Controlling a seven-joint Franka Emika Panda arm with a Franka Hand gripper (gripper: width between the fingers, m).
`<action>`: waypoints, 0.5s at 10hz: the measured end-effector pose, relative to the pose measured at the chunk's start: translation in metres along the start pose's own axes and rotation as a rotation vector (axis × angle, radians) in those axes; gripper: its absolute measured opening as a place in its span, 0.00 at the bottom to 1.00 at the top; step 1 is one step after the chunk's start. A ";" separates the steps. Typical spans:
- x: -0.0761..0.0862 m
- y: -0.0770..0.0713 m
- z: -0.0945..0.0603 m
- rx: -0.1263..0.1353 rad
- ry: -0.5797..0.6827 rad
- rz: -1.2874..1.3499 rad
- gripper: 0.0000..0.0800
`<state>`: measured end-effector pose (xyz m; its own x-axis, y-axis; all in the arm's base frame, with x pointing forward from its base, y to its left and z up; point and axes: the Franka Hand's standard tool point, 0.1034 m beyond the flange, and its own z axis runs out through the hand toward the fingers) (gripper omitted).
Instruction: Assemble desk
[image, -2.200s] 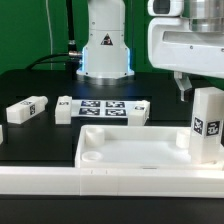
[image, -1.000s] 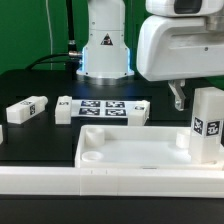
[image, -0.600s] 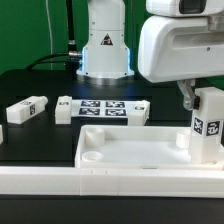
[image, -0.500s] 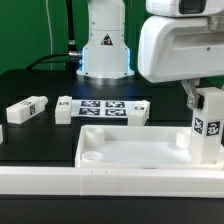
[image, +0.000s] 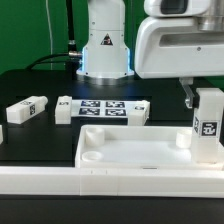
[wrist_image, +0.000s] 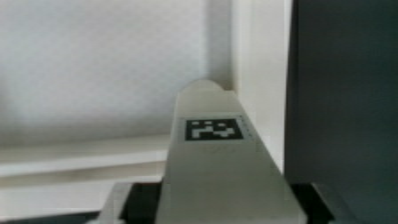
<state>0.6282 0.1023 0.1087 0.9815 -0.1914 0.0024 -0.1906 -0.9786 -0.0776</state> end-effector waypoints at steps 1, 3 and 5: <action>0.000 0.000 0.000 0.003 0.012 0.079 0.36; 0.000 -0.001 0.000 0.009 0.017 0.269 0.36; 0.000 -0.001 0.001 0.021 0.010 0.488 0.36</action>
Offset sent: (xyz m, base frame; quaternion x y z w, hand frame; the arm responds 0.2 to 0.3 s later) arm -0.0033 0.0058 -0.0046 -0.0114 -0.0091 0.2517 0.9677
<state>0.6282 0.1030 0.1081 0.7775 -0.6282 -0.0293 -0.6279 -0.7728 -0.0924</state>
